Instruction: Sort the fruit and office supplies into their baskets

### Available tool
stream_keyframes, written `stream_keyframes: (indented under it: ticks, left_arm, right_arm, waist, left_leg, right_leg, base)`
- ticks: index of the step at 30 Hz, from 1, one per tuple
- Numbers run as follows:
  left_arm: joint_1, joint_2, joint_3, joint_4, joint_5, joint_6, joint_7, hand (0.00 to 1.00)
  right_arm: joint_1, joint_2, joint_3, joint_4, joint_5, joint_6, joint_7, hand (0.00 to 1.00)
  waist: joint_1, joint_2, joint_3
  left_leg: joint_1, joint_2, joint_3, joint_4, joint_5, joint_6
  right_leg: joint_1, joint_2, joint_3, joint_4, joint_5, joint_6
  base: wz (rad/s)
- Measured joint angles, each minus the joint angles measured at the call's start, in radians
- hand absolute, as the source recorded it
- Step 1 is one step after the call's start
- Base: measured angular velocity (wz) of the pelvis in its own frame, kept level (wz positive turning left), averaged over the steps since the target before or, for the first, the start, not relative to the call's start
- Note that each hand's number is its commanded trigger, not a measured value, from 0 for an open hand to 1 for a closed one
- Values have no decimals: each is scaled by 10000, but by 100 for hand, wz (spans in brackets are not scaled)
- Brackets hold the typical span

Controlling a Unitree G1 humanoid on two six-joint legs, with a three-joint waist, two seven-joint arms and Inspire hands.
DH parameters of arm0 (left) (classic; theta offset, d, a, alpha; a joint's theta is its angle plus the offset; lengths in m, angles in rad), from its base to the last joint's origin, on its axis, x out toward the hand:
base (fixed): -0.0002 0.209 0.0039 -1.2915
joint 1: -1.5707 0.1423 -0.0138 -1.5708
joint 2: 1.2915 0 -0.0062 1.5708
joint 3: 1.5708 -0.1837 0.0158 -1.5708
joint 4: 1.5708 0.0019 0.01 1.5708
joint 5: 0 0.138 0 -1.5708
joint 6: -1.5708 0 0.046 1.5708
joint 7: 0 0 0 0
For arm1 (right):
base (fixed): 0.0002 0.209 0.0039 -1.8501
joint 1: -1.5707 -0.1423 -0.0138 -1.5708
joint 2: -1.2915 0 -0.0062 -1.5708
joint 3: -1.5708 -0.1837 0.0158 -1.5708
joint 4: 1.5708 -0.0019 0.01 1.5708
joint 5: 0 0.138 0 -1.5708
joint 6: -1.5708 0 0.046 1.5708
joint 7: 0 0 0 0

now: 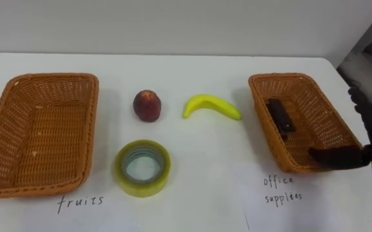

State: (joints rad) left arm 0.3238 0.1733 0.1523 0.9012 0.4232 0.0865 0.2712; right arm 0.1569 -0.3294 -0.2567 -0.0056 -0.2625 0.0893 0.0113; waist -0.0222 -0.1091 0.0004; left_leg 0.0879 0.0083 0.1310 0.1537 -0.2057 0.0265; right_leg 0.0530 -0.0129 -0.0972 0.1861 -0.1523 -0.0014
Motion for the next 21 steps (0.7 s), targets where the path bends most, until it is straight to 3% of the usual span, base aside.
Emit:
stream_keyframes:
  ticks: [9, 14, 21]
  left_arm:
    - [-330, -6, -334, 428, -422, -40, 105, 0]
    - [-481, -79, -367, 425, -389, -41, 283, 0]
    - [-661, -93, -384, 417, -389, -52, 291, 0]
  right_arm:
    - [-732, -1, 89, -630, 1015, -11, -317, 0]
    - [-897, 1, 235, -1777, 1548, -124, -690, 0]
    - [-1684, 12, 701, -1942, 1775, -268, -1282, 0]
  waist:
    - [50, 3, 25]
    - [310, 27, 32]
    - [562, 106, 43]
  left_leg:
    - [35, -4, 18, -23, 1, -1]
    - [49, 1, 12, -17, 0, -1]
    - [28, 0, -55, -19, 0, -1]
  right_leg:
    - [12, 14, 34, 9, 0, 0]
    - [12, 17, 26, -8, 0, 0]
    - [15, -2, -147, -9, 0, 0]
  base:
    - [-1]
    - [0]
    - [3]
